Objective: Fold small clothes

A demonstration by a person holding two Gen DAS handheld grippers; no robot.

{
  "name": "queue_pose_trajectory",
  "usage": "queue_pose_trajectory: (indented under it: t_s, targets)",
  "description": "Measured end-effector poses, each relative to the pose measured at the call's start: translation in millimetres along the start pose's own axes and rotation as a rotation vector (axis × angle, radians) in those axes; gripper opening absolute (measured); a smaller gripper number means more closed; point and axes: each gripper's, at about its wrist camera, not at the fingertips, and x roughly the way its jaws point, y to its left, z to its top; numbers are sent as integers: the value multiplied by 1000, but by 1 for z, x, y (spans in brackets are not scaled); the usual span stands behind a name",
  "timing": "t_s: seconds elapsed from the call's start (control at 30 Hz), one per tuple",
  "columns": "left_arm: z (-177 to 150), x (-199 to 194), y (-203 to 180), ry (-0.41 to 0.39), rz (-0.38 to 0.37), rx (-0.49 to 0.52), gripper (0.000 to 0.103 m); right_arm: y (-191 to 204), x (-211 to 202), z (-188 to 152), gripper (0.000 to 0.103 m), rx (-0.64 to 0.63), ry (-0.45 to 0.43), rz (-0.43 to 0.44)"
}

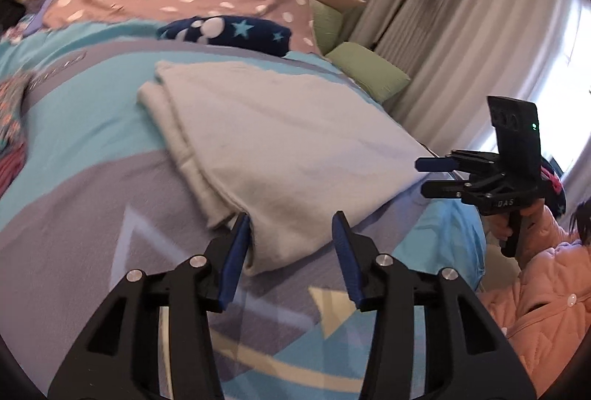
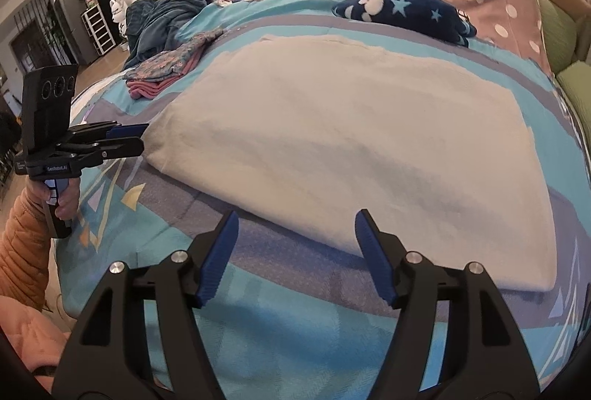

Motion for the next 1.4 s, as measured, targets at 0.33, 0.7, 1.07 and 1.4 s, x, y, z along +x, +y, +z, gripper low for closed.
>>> queue_pose_trajectory:
  t_s: [0.33, 0.7, 1.07, 1.4]
  targets:
    - [-2, 15, 6, 93, -67, -18, 46, -4, 1, -2, 69, 17, 5, -10]
    - [-9, 3, 47, 186, -174, -115, 1, 0, -5, -3, 72, -16, -8, -28]
    - [-15, -19, 54, 98, -65, -211, 2, 86, 21, 4, 72, -437, -7, -15]
    - [0, -40, 68, -86, -18, -341, 61, 145, 74, 8, 71, -601, 7, -119]
